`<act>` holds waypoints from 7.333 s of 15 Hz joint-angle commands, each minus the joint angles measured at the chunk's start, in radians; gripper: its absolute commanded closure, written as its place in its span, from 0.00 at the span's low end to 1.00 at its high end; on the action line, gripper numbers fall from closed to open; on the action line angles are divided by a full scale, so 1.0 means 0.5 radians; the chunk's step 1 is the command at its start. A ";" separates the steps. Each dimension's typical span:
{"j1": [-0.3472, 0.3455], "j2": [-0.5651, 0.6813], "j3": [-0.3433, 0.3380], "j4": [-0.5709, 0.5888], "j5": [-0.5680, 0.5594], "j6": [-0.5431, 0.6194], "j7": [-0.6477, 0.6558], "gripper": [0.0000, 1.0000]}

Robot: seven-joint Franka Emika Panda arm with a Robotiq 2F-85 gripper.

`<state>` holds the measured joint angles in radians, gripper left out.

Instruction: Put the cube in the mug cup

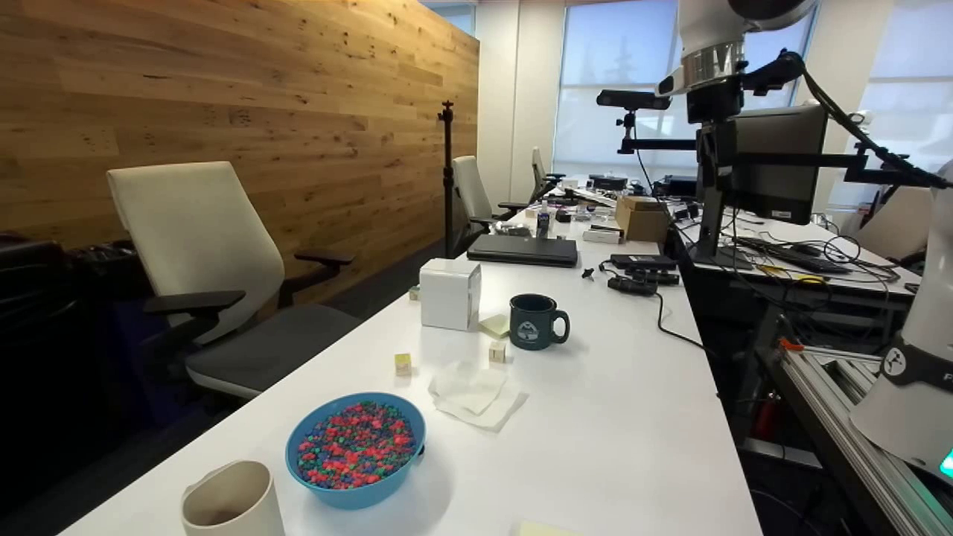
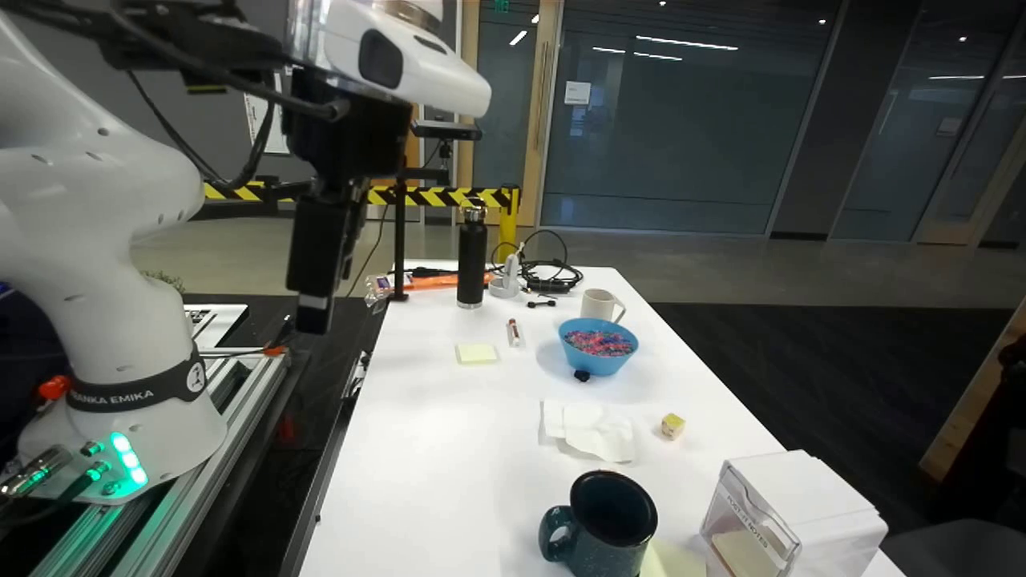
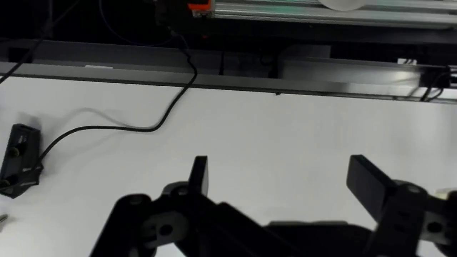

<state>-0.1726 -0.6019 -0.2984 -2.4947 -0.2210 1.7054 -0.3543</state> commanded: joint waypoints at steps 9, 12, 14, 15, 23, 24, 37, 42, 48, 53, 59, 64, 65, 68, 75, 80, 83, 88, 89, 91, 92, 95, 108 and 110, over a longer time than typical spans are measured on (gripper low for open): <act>0.051 0.175 0.177 -0.186 0.967 0.686 0.735 0.00; 0.116 0.256 0.217 -0.212 1.226 1.068 0.771 0.00; 0.179 0.308 0.248 -0.245 1.378 1.396 0.751 0.00; 0.206 0.335 0.265 -0.255 1.419 1.543 0.739 0.00; 0.133 0.583 0.408 -0.251 1.056 2.019 0.898 0.00; 0.103 0.609 0.417 -0.247 0.977 2.018 0.925 0.00; 0.024 0.654 0.365 -0.247 0.695 1.968 0.879 0.00; 0.178 0.665 0.388 -0.301 0.749 1.550 0.632 0.00; 0.363 0.832 0.537 -0.361 0.691 1.783 0.565 0.00; 0.363 1.131 0.572 -0.255 0.659 2.082 0.621 0.00; 0.334 1.402 0.554 0.021 0.632 2.120 0.631 0.00; 0.302 1.575 0.511 0.205 0.590 2.120 0.668 0.00; 0.295 1.602 0.505 0.232 0.590 2.123 0.670 0.00; 0.286 1.683 0.486 0.316 0.615 2.118 0.697 0.00; 0.275 1.701 0.498 0.311 0.659 2.103 0.758 0.00; 0.362 1.828 0.468 0.300 0.742 2.601 1.186 0.00; 0.545 1.947 0.305 0.307 0.688 2.901 1.507 0.00; 1.135 2.197 -0.266 0.350 0.838 3.083 1.949 0.00; 1.238 2.242 -0.358 0.357 0.888 3.071 2.039 0.00; 1.462 2.317 -0.555 0.362 0.990 2.977 2.216 0.00; 1.540 2.356 -0.617 0.367 1.037 2.941 2.296 0.00; 1.705 2.394 -0.731 0.361 1.116 2.794 2.485 0.00; 1.348 2.386 -0.401 0.649 1.004 2.562 3.092 0.00; 1.266 2.407 -0.331 0.688 0.988 2.566 3.117 0.00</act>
<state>0.5275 0.5812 -0.5174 -2.1971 0.3037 2.9982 1.1522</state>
